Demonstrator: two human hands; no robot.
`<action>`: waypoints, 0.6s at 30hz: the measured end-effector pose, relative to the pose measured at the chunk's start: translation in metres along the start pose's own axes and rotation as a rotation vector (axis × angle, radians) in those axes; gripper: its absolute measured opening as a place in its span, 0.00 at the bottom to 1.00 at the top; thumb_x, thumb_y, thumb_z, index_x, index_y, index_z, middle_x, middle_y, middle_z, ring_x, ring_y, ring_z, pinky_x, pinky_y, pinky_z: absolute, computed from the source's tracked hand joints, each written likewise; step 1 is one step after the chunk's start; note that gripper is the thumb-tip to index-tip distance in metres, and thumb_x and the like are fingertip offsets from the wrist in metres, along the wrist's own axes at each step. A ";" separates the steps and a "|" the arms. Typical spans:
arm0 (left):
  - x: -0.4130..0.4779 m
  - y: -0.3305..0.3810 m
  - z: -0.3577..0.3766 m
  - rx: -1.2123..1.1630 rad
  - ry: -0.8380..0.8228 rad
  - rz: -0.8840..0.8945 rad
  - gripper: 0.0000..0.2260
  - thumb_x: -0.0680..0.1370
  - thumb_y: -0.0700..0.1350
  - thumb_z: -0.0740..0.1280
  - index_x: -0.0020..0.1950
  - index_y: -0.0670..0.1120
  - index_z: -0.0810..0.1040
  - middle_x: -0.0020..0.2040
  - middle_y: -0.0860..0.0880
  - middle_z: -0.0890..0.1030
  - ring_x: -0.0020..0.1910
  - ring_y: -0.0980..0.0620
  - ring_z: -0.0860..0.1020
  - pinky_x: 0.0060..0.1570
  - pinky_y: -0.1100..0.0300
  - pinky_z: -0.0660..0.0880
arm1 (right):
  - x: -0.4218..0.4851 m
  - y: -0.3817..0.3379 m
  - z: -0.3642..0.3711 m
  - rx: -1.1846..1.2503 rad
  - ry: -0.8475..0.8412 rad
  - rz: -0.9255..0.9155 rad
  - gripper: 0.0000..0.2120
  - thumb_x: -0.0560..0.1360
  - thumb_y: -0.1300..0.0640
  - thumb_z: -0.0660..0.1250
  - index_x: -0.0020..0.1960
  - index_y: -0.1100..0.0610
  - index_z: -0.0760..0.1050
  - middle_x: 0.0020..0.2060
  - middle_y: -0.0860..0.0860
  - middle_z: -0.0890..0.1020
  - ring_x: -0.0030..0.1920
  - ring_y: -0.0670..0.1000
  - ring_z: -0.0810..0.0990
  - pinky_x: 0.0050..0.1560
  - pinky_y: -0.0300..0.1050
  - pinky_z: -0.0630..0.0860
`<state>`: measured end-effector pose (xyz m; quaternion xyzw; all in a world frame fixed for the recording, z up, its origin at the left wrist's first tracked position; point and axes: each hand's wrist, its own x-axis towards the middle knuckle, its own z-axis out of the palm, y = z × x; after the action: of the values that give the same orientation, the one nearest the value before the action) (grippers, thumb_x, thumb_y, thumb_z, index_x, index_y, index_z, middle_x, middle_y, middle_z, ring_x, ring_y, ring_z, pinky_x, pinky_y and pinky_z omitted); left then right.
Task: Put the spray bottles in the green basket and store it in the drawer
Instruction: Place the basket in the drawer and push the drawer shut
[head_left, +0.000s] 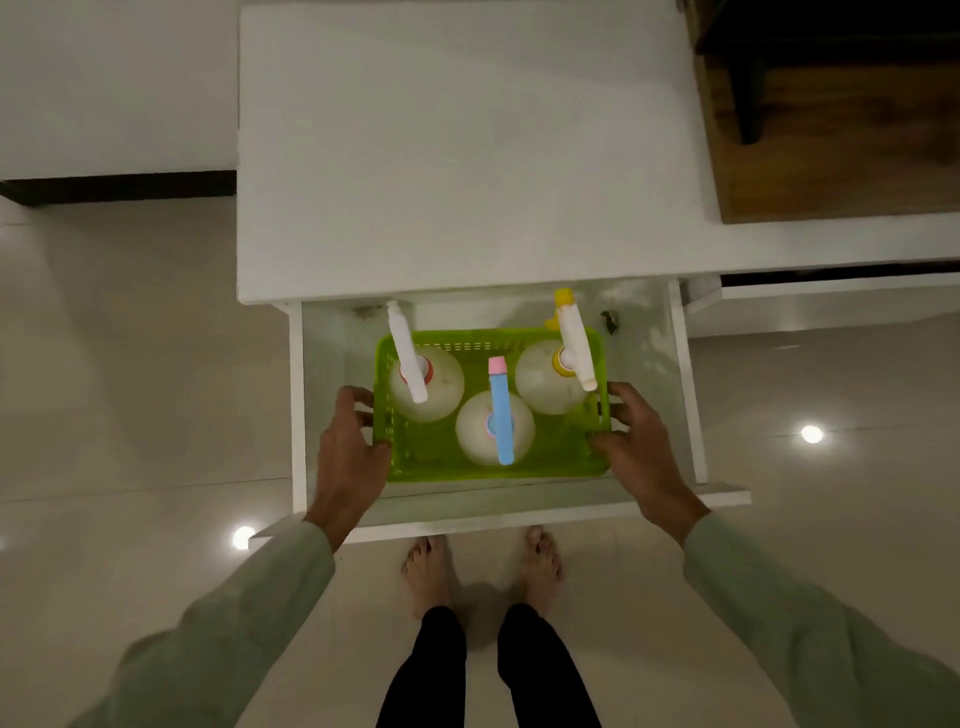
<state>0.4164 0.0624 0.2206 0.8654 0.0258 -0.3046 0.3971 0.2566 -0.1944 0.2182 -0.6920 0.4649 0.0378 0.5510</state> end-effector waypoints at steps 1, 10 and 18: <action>0.006 -0.005 0.006 0.006 -0.012 -0.017 0.20 0.73 0.28 0.67 0.56 0.49 0.68 0.52 0.43 0.80 0.49 0.42 0.81 0.32 0.52 0.79 | 0.003 0.008 0.004 -0.014 -0.003 0.019 0.26 0.69 0.76 0.66 0.60 0.53 0.76 0.50 0.54 0.84 0.50 0.53 0.85 0.37 0.47 0.82; 0.070 -0.049 0.053 0.033 -0.094 -0.210 0.17 0.70 0.29 0.67 0.50 0.46 0.69 0.46 0.39 0.81 0.40 0.43 0.77 0.38 0.47 0.79 | 0.060 0.056 0.035 -0.188 -0.066 0.162 0.23 0.70 0.73 0.65 0.60 0.54 0.71 0.52 0.59 0.82 0.48 0.59 0.81 0.32 0.42 0.76; 0.103 -0.089 0.095 0.105 -0.109 -0.332 0.12 0.71 0.32 0.71 0.47 0.44 0.71 0.46 0.35 0.83 0.42 0.38 0.82 0.43 0.41 0.83 | 0.109 0.097 0.058 -0.411 -0.076 0.192 0.14 0.75 0.67 0.65 0.60 0.60 0.70 0.49 0.64 0.81 0.48 0.65 0.82 0.45 0.59 0.81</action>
<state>0.4261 0.0358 0.0574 0.8509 0.1305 -0.4134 0.2966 0.2782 -0.2094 0.0634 -0.7404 0.4901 0.2100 0.4093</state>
